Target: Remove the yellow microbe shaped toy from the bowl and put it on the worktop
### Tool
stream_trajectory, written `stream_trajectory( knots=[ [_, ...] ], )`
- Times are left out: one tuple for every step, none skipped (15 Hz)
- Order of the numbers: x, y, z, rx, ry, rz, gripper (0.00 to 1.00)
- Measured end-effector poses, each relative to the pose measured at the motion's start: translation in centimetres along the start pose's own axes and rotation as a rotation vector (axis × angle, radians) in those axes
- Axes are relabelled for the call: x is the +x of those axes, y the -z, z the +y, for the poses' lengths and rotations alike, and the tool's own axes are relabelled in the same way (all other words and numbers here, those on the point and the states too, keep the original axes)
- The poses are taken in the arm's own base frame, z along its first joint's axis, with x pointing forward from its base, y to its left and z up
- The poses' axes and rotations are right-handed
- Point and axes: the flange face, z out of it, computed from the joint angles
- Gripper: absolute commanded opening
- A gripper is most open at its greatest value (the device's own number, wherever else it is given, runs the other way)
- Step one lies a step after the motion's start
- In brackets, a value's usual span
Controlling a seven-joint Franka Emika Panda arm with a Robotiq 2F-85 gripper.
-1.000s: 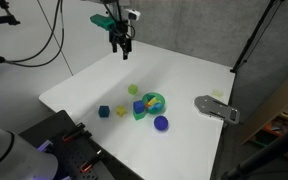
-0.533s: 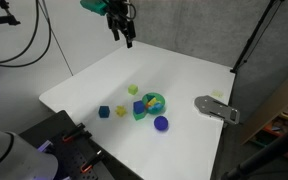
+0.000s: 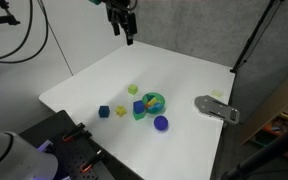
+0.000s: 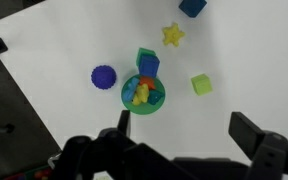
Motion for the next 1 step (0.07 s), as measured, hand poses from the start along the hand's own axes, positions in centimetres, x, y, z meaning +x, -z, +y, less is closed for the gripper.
stream_trajectory(
  knots=[
    [-0.02, -0.07, 0.02, 0.0, -0.001, -0.003, 1.0]
  ],
)
